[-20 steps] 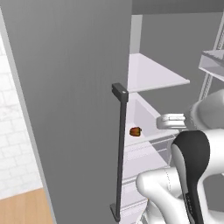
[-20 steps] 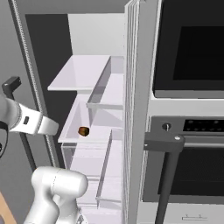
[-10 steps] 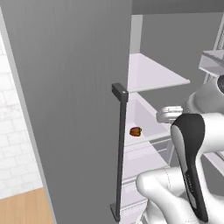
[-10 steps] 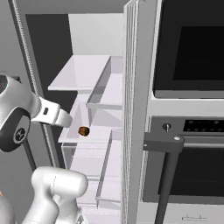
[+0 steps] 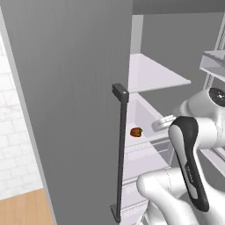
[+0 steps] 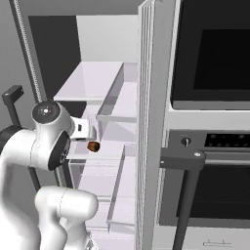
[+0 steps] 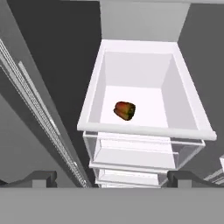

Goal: Place one bell pepper and one fish in each tupperware on the nearby counter, to pack two identical lunches.

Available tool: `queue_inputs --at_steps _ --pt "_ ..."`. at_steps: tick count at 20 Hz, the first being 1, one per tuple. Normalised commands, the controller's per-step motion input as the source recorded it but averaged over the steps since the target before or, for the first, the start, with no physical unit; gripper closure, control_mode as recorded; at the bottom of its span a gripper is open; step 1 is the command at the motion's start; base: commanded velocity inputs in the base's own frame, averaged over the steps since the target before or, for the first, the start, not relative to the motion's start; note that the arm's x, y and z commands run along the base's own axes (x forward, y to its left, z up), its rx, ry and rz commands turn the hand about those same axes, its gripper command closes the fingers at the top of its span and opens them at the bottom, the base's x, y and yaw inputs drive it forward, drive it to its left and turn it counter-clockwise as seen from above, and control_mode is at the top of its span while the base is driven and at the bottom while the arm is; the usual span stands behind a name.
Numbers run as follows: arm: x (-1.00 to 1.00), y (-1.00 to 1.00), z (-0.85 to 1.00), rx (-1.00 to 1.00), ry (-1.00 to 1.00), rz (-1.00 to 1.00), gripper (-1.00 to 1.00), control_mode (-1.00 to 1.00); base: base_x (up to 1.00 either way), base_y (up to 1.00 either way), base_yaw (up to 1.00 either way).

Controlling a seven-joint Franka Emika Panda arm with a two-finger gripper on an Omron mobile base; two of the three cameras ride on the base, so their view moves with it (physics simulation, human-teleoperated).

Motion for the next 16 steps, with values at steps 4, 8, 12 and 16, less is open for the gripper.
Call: queue_inputs --at_steps 4,8,12,16 --pt "0.75 -0.11 -0.40 0.00 0.00 0.30 -1.00 -1.00 0.00 0.00 0.00" --pt "0.61 0.04 -0.17 -0.04 0.01 0.26 -1.00 -1.00 0.00 0.00 0.00" --pt "0.53 0.22 -0.11 -0.12 0.02 0.07 -1.00 -1.00 0.00 0.00 0.00" --pt "0.33 0.23 -0.07 -0.24 0.01 0.00 -1.00 -1.00 0.00 0.00 0.00"
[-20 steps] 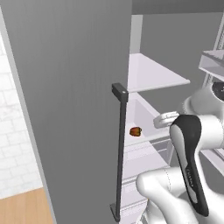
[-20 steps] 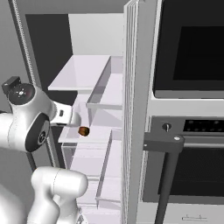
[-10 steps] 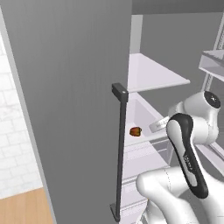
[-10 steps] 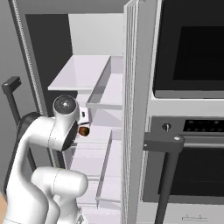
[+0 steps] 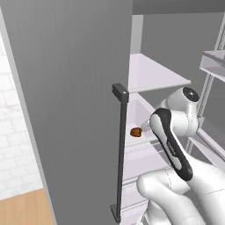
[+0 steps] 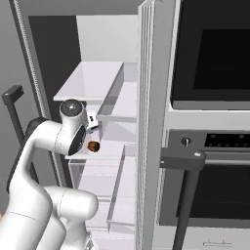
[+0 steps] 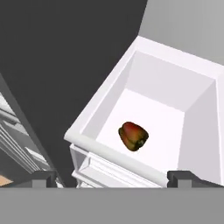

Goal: Place one bell pepper and one fish in each tupperware on the nearby counter, to pack two identical lunches.

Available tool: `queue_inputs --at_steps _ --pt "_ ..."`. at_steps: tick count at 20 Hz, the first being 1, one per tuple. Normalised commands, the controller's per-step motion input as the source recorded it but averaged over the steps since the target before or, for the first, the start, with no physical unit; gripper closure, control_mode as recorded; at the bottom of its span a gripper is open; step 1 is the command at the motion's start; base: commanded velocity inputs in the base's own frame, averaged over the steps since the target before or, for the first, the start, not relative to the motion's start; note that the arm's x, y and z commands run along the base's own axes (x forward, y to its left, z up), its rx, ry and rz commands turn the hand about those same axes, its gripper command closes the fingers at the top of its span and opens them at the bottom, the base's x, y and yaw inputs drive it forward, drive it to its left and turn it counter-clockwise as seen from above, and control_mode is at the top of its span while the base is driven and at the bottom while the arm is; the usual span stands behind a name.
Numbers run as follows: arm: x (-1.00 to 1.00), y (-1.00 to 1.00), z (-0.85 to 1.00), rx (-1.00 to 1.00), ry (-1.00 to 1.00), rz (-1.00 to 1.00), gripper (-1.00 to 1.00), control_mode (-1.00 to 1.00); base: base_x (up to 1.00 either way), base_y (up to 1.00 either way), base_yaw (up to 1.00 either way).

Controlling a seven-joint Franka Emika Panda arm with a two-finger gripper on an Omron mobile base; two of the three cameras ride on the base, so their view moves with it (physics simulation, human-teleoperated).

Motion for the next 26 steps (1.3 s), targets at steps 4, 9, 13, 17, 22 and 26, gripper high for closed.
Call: queue_inputs --at_steps 4,9,13,17,22,26 --pt "0.16 -0.19 -0.11 -0.08 0.02 0.09 -1.00 -1.00 0.00 0.00 0.00" --pt "0.28 -0.15 -0.09 -0.05 0.17 0.13 -1.00 -1.00 0.00 0.00 0.00" --pt "0.26 -0.04 -0.15 -0.12 0.06 0.08 -1.00 -1.00 0.00 0.00 0.00" --pt "0.27 0.06 -0.32 -0.12 0.00 0.00 -1.00 -1.00 0.00 0.00 0.00" --pt "0.23 0.00 -0.40 -0.02 0.00 0.00 -1.00 -1.00 0.00 0.00 0.00" --pt "0.30 0.00 -0.35 0.00 0.00 0.04 -1.00 -1.00 0.00 0.00 0.00"
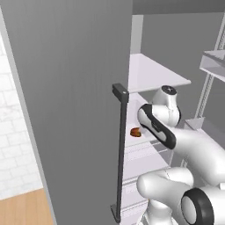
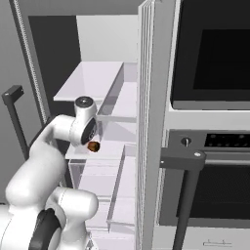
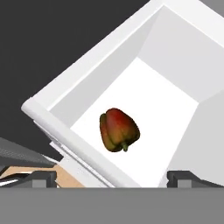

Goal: Place one bell pepper and one fish in each tupperware on the nearby counter, to pack two identical lunches.

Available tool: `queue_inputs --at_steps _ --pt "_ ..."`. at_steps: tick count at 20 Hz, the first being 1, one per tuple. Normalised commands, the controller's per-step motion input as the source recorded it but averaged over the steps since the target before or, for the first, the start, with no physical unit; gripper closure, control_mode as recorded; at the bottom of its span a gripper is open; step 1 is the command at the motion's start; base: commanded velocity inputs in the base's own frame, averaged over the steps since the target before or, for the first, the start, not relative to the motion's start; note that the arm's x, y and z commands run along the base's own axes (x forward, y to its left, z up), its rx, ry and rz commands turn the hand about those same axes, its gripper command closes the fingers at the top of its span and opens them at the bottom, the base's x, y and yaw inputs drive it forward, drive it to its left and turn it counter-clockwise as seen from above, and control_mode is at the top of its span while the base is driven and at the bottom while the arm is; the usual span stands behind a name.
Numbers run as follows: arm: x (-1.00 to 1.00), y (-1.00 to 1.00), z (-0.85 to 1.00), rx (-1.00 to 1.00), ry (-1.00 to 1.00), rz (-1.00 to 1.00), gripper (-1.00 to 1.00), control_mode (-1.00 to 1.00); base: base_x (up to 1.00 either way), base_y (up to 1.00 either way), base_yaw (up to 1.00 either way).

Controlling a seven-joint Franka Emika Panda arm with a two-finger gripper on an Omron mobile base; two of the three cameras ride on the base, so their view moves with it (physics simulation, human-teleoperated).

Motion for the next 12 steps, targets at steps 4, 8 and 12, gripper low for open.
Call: queue_inputs --at_steps 4,8,12 --pt "0.24 0.00 -0.32 0.00 0.00 0.08 -1.00 -1.00 0.00 0.00 0.00" --pt "0.26 0.00 -0.21 0.00 0.02 0.04 -1.00 -1.00 0.00 0.00 0.00" --pt "0.13 0.05 -0.18 0.00 0.04 0.03 -1.00 -1.00 0.00 0.00 0.00"
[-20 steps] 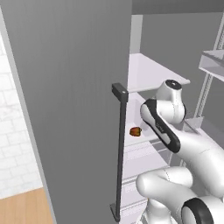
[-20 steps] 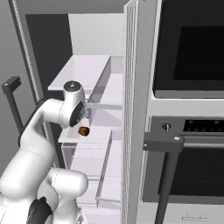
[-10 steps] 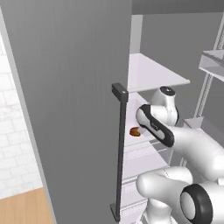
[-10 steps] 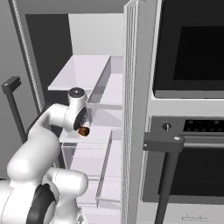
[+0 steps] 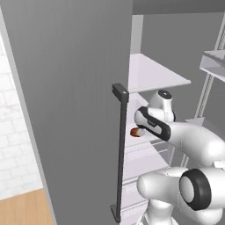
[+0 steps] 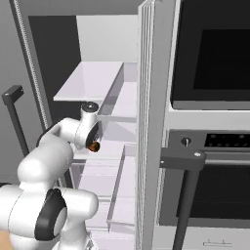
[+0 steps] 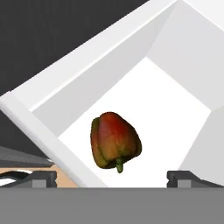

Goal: Place one bell pepper and one fish in each tupperware on the nearby counter, to pack two identical lunches.

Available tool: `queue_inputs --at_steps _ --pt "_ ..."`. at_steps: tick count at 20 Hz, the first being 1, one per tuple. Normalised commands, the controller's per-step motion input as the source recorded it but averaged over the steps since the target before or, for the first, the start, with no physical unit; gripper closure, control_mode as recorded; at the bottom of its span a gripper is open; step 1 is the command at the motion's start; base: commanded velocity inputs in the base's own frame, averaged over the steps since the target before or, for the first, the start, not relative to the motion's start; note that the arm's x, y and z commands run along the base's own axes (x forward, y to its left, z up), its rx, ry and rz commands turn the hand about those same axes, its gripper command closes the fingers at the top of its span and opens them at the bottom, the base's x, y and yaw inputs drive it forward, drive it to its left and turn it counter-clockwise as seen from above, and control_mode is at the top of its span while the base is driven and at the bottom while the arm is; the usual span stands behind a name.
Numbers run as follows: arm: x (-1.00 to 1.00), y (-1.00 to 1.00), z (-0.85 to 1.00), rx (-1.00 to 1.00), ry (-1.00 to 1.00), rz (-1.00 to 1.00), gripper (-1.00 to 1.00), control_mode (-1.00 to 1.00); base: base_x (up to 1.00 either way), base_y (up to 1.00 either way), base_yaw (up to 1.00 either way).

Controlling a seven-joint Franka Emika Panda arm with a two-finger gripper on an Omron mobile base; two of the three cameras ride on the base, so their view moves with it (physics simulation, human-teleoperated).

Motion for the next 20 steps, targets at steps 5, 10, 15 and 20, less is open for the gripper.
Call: queue_inputs --at_steps 5,10,15,20 --pt "0.13 0.05 -0.15 0.00 0.01 0.02 -1.00 -1.00 0.00 0.00 0.00" --pt "0.16 0.01 -0.21 0.00 0.02 0.03 -1.00 -1.00 0.00 0.00 0.00" --pt "0.01 0.08 -0.34 0.00 0.00 0.05 -1.00 -1.00 0.00 0.00 0.00" --pt "0.11 0.12 -0.34 -0.01 0.00 0.05 -1.00 -1.00 0.00 0.00 0.00"
